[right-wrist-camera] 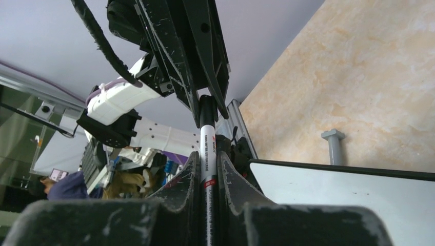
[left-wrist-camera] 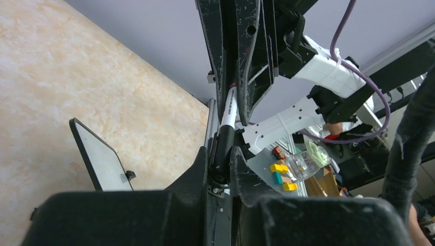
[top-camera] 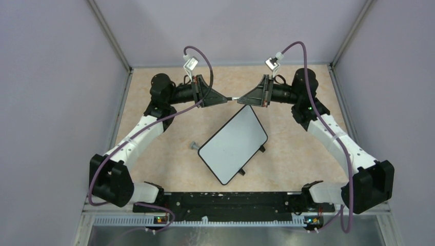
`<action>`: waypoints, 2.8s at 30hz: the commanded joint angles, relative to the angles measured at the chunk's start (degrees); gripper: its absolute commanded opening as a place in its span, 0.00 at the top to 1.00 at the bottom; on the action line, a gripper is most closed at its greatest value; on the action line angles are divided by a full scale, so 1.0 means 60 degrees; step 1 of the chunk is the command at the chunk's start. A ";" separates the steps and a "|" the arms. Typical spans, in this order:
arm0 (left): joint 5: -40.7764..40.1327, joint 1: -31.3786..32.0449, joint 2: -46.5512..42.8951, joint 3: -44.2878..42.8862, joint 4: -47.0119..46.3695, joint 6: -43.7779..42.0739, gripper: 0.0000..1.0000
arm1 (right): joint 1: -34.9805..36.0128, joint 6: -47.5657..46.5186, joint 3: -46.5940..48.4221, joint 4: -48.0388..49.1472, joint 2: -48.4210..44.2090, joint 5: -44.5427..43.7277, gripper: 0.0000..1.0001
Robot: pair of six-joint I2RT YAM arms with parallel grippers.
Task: Write a sentence on the whiteboard
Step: Open the pen cap from the whiteboard marker, then place the pen cap at the center of the board.
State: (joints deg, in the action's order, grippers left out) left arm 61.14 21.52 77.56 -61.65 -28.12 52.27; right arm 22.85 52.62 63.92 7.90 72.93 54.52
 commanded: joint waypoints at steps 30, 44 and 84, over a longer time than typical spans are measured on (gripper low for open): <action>0.0372 -0.0020 -0.0115 -0.0065 0.0650 -0.1103 1.00 | 0.0164 -0.0350 0.0264 0.0119 -0.0128 0.0488 0.51; 0.0323 0.0161 -0.0031 -0.0314 0.1157 -0.1597 1.00 | 0.0352 -0.0702 0.0256 -0.0158 -0.0110 0.0581 0.73; -0.3500 -0.5154 0.2210 -0.1061 1.2325 -1.3878 0.94 | -0.2106 -0.5289 0.0241 -0.4309 -0.1079 0.1910 1.00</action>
State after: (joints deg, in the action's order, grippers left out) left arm 46.02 -9.39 85.93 -67.92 32.36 -18.17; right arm 10.57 25.43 63.83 -15.94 68.64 64.58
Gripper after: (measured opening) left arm 0.148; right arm 0.100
